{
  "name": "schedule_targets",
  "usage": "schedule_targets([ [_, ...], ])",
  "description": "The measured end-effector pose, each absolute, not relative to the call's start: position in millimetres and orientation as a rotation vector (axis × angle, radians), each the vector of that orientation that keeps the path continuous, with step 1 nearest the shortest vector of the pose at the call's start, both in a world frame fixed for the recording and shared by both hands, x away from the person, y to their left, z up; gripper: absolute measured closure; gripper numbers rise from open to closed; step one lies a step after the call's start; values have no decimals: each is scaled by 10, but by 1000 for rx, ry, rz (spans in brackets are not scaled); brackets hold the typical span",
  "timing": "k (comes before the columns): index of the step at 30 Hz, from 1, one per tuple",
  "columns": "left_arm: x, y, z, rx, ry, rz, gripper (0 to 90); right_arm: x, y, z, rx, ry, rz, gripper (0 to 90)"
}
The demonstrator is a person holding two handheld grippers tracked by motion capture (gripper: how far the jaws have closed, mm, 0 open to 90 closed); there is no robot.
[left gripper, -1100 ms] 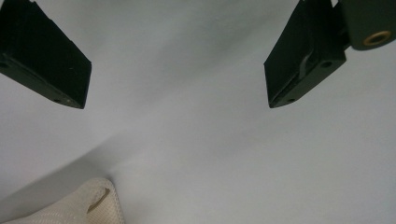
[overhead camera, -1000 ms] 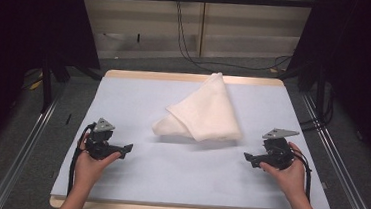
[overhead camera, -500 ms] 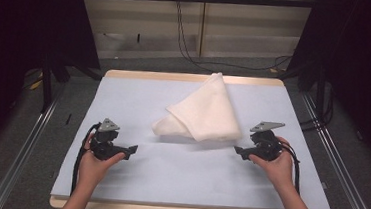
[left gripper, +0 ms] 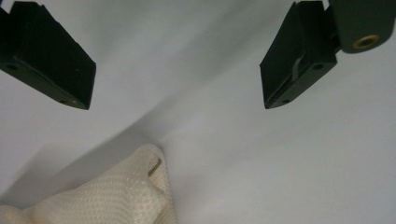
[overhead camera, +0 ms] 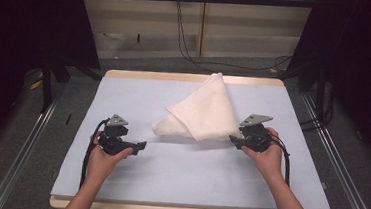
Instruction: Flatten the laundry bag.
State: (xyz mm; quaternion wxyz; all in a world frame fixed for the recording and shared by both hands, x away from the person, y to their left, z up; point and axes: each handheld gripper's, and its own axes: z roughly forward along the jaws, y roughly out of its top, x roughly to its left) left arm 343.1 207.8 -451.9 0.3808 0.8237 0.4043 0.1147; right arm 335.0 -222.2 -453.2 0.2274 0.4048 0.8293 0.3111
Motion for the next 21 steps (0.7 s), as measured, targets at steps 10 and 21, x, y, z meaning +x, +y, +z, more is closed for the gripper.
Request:
schedule_targets([
  [10,3557,1852,-4568,2110,1000,246,214,3357,-2220,-4503,1077,2310,932,430],
  [21,3699,1721,-4597,2093,932,217,459,3358,-2236,-4480,1040,2312,983,364],
])
